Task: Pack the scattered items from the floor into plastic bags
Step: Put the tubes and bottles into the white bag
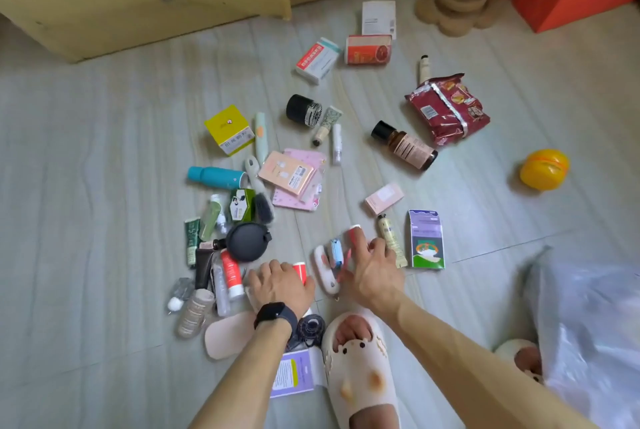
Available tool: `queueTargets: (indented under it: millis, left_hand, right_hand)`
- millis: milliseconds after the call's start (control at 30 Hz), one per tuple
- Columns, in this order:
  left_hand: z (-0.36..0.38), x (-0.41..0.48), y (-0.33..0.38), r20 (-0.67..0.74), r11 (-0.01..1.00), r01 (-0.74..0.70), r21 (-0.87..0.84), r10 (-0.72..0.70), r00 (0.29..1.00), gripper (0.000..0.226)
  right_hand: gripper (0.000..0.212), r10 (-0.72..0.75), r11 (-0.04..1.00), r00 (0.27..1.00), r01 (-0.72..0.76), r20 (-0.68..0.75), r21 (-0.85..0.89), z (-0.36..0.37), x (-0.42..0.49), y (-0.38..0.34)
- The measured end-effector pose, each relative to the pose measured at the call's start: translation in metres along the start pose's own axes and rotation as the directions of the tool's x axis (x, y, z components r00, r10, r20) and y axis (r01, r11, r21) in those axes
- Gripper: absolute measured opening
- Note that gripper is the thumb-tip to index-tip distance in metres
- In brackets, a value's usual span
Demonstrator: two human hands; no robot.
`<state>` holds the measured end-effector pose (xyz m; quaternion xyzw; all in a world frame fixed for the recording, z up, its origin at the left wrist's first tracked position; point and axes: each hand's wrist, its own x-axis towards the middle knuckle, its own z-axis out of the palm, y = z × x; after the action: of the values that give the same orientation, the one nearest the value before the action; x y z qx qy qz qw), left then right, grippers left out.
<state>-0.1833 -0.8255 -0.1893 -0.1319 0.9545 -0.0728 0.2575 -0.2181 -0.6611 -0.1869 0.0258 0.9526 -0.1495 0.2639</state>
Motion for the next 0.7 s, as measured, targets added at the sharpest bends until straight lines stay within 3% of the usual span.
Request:
queueTargets:
  millis: [67, 200, 267, 367, 467, 533, 700]
  left_hand:
    - [-0.001, 0.001, 0.005, 0.002, 1.000, -0.023, 0.009, 0.023, 1.000, 0.050]
    - [-0.014, -0.001, 0.010, -0.001, 0.995, -0.072, -0.069, 0.072, 0.997, 0.045]
    - [-0.029, -0.002, 0.007, -0.011, 0.988, -0.085, -0.125, 0.084, 0.996, 0.045]
    - [-0.057, -0.010, 0.000, -0.057, 0.945, -0.103, -0.311, 0.089, 0.994, 0.047]
    - [-0.096, -0.017, 0.002, 0.004, 0.797, -0.081, -0.598, 0.104, 0.995, 0.045]
    - [-0.130, -0.031, 0.009, -0.014, 0.725, -0.123, -0.678, 0.154, 0.988, 0.042]
    - [-0.232, -0.082, 0.050, -0.153, 0.703, -0.399, -0.589, 0.387, 0.909, 0.045]
  right_hand:
    - [0.052, 0.002, 0.999, 0.998, 0.000, 0.055, -0.046, 0.000, 0.006, 0.001]
    - [0.048, -0.084, 0.942, 0.980, 0.138, 0.182, -0.307, 0.000, 0.006, 0.005]
    - [0.049, -0.109, 0.969, 0.936, 0.174, 0.334, -0.173, -0.022, 0.001, 0.002]
    - [0.043, -0.098, 0.994, 0.879, 0.061, 0.468, 0.093, -0.074, -0.013, 0.008]
    - [0.045, -0.058, 0.998, 0.883, 0.052, 0.466, 0.026, -0.133, -0.026, 0.028]
    - [0.053, -0.042, 0.997, 0.897, 0.068, 0.441, -0.042, -0.175, -0.040, 0.046]
    - [0.052, -0.021, 0.996, 0.948, 0.049, 0.317, -0.081, -0.274, -0.105, 0.094]
